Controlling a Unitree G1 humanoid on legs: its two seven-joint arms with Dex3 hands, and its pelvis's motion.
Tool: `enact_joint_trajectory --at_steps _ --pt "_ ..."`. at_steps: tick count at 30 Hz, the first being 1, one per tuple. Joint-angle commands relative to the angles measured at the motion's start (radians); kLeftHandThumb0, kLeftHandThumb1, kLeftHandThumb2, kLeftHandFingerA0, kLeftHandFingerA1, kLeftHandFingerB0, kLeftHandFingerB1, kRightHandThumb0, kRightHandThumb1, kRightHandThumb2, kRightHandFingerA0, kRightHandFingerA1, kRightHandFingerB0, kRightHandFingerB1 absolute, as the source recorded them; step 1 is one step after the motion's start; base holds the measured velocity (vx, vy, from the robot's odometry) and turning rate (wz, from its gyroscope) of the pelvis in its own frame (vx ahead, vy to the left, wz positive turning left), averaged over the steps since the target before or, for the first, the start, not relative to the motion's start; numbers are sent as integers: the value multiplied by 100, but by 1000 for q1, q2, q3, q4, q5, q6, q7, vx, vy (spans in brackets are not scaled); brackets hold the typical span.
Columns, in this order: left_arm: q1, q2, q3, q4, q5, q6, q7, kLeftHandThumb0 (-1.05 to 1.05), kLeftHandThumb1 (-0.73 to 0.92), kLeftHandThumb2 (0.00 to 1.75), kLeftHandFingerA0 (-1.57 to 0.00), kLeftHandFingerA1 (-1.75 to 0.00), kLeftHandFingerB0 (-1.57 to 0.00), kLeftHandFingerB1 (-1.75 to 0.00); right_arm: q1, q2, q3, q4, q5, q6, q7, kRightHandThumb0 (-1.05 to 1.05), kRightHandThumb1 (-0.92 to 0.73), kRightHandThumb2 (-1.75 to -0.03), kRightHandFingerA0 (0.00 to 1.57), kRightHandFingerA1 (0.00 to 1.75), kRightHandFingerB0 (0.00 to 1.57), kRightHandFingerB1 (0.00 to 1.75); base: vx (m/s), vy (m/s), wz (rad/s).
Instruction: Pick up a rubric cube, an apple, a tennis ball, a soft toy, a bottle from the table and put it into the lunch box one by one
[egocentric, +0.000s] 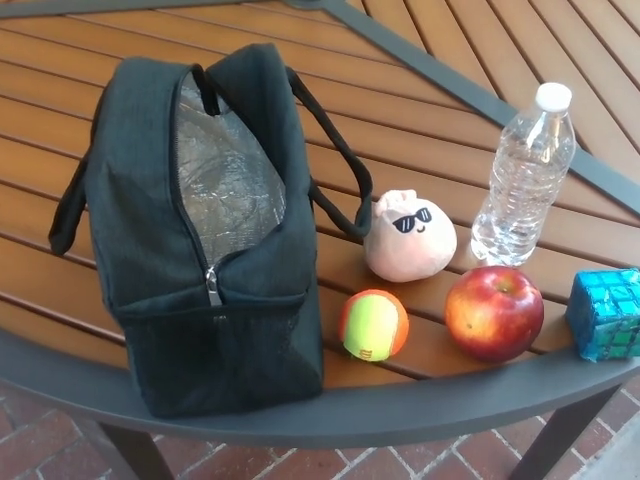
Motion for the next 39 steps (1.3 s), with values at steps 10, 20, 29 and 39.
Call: enact_joint_trajectory --at_steps 10,20,29,39 --pt "41 -8 29 -40 -33 74 31 23 61 102 -94 -112 -90 -91 190 199 -53 -533 76 -356 -155 -17 -64 -72 102 70 69 59 0 0 0" --pt "57 27 -9 42 20 97 19 16 51 89 -108 -105 -99 -89 135 229 -63 -966 145 -210 -190 -13 -61 -78 99 72 66 58 0 0 0" --pt "72 56 -51 115 61 84 52 5 48 76 -101 -101 -97 -88 8 63 17 -1334 33 140 -96 -52 -50 -84 51 62 34 48 0 0 0" --pt "80 47 -35 83 7 66 6 13 52 86 -100 -105 -93 -89 -236 -320 96 -1366 -129 623 169 -79 -64 -59 1 34 9 30 0 0 0"
